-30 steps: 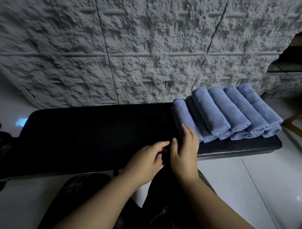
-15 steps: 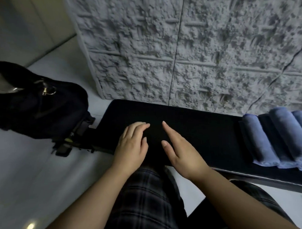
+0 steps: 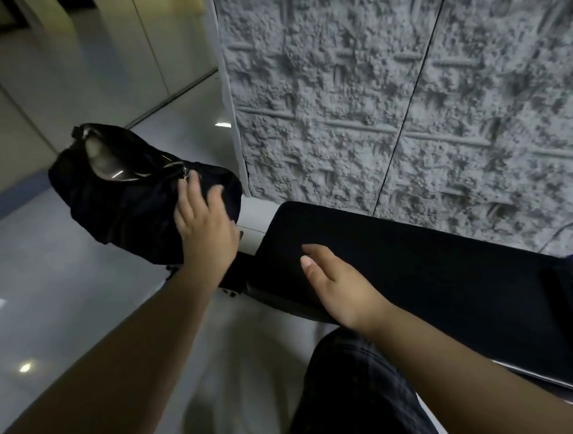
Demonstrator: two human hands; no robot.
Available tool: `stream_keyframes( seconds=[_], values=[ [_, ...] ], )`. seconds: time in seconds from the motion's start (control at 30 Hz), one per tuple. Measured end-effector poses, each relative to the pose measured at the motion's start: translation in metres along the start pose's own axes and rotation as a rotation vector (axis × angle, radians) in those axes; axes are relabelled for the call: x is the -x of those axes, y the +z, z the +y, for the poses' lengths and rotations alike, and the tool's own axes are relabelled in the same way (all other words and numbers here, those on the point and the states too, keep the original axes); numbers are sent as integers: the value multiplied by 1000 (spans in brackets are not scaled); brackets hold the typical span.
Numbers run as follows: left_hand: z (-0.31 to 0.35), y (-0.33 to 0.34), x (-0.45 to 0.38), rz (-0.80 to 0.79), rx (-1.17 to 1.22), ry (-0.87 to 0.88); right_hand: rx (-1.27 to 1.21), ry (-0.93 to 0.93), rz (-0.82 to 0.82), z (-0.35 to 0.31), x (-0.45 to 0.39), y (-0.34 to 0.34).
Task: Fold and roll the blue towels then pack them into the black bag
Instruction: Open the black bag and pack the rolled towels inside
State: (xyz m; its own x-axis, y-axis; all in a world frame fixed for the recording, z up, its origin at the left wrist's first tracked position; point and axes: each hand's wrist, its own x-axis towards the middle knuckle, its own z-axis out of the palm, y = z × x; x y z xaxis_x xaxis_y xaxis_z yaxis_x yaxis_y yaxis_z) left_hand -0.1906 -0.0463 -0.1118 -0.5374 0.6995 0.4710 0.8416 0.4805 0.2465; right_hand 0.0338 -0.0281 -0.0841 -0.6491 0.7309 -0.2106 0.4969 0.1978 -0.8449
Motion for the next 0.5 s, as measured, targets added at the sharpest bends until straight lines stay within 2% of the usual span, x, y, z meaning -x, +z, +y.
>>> stream_keyframes(
  seconds=[0.1,0.2,0.27,0.33,0.43,0.5],
  values=[
    [-21,-6,-30,39,15,-158,29,-4,-5,-4,-3,5],
    [-35,-15,-57,-96,60,-350,47,4,-18,-4,-1,5],
    [-41,-20,-70,-193,4,-424,70,8,-22,-1,1,4],
    [-43,-22,-74,-200,-49,-335,98,7,-26,1,3,2],
    [-35,-27,-68,-183,-1,-109,128,-2,-23,2,7,-2],
    [-24,-27,-65,-109,39,-5,126,-7,-11,3,10,-7]
  ],
)
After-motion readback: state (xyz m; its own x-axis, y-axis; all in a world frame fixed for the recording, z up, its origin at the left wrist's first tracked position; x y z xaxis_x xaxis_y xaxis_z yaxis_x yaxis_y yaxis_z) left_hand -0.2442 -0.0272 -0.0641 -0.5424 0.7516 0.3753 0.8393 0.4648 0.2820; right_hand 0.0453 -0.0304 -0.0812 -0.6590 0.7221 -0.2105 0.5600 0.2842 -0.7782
